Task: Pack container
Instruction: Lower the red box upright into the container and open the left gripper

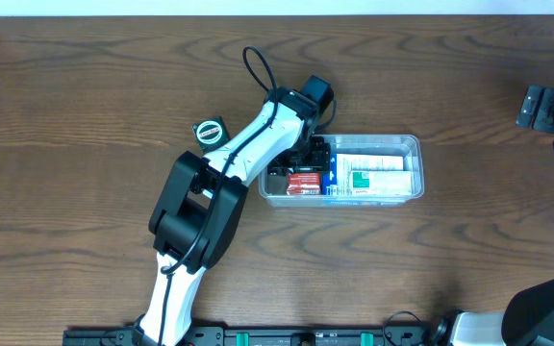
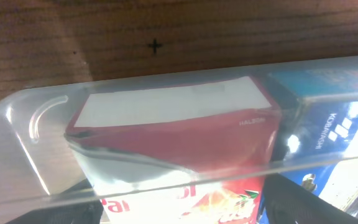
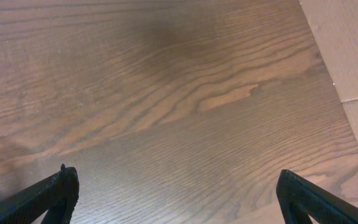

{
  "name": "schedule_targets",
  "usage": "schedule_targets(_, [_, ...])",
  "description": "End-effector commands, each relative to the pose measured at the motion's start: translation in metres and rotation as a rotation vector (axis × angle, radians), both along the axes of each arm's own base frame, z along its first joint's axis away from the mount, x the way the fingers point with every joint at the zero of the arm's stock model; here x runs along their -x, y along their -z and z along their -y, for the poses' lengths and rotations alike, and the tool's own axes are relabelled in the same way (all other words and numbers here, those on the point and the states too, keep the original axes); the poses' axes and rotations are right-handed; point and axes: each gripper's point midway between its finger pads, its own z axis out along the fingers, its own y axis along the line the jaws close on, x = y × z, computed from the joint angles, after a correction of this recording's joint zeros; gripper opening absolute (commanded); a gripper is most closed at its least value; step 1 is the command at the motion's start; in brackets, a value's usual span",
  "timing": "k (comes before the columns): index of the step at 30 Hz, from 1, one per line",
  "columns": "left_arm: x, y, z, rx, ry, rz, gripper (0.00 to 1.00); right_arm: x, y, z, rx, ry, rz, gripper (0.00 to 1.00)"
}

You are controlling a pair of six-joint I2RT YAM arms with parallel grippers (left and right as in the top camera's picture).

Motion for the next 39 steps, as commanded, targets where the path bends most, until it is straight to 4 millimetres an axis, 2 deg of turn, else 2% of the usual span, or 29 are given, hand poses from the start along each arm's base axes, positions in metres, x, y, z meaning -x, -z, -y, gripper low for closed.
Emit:
schedule_targets(1, [-0.008, -0.02, 0.003, 0.045, 0.011, 0.04, 0.81, 0.0, 0.001, 0.002, -0.008, 0.016, 0.003, 0.99])
schedule_targets(16, [-0.009, -0.028, 0.004, 0.082, 0.005, 0.036, 0.81, 0.0, 0.001, 0.002, -0.008, 0.016, 0.003, 0.99])
schedule_targets(30, [-0.003, -0.034, 0.019, 0.18, 0.098, 0.02, 0.81, 0.0, 0.002, 0.002, -0.008, 0.016, 0.001, 0.99])
schedule_targets(39, [-0.005, -0.039, 0.019, 0.19, 0.105, 0.036, 0.81, 0.0, 0.002, 0.002, -0.008, 0.015, 0.001, 0.99])
